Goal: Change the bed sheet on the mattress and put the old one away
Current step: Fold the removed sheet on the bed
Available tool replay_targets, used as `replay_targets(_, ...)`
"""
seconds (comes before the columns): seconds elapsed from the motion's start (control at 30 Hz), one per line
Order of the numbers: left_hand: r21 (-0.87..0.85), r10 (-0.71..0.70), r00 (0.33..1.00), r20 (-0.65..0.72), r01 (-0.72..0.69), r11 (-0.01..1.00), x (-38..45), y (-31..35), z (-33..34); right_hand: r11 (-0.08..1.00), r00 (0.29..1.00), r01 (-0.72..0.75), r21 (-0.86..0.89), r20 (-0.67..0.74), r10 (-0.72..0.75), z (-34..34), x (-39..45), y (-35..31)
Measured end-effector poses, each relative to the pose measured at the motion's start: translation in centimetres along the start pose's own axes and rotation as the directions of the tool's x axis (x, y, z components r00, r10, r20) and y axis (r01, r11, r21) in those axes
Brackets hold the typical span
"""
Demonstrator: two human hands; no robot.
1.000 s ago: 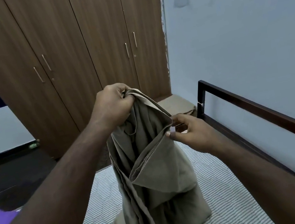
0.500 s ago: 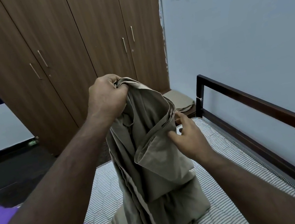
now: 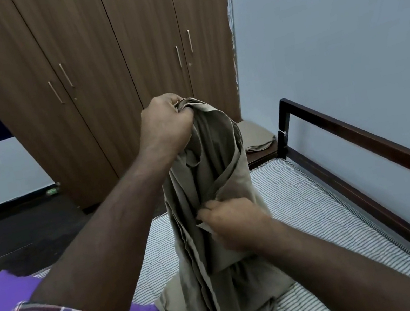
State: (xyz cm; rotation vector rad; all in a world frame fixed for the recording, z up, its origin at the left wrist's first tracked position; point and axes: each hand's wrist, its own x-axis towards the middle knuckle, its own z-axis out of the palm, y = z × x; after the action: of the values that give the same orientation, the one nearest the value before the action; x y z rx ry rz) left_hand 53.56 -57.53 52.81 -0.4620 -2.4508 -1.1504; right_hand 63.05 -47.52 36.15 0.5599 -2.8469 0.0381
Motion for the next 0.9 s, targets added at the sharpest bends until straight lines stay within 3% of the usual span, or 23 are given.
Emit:
replay_targets(0.13,0.007,-0.010,1.000,-0.012,0.010,1.000,0.2,-0.4,-0.3,0.980,0.980,-0.142,-0.138,0.124,0.159,-0.3,-1.2,-0.1)
replay_targets(0.27,0.021,-0.048,0.998,-0.026,0.049,0.999,1.2,-1.2,-0.7,0.923,0.878,-0.232,-0.309,0.342,0.335,-0.5,-2.8,1.4)
replay_targets(0.4,0.073,-0.139,0.990,-0.029,0.140,0.987,3.1,-3.8,-1.9,0.897,0.859,-0.298,-0.327,0.317,0.401,-3.9,-4.3,4.1)
replay_targets(0.47,0.106,-0.188,0.981,-0.044,0.192,0.976,3.8,-5.5,-2.7,0.911,0.881,-0.376,-0.172,0.237,0.408,-6.8,-5.1,6.5)
replay_targets(0.57,0.155,-0.223,0.973,-0.054,0.229,0.961,4.6,-8.2,-3.7,0.880,0.918,-0.390,0.272,0.038,0.395,-11.2,-6.7,10.3)
replay_targets(0.63,0.161,-0.226,0.974,-0.030,0.227,0.960,5.1,-9.3,-4.1,0.802,0.881,-0.321,0.504,-0.152,0.448,-13.9,-7.4,12.4)
replay_targets(0.7,0.144,-0.211,0.978,0.003,0.208,0.967,5.5,-9.7,-4.4,0.769,0.841,-0.300,0.564,-0.224,0.492,-15.9,-7.4,13.6)
replay_targets(0.77,0.101,-0.200,0.980,0.009,0.198,0.975,6.0,-9.6,-4.7,0.720,0.822,-0.339,0.605,-0.182,0.540,-16.4,-6.9,14.7)
replay_targets(0.9,0.047,-0.269,0.962,0.037,0.267,0.962,6.0,-10.3,-5.3,0.389,0.812,-0.395,0.832,0.117,0.572,-16.3,-6.5,13.9)
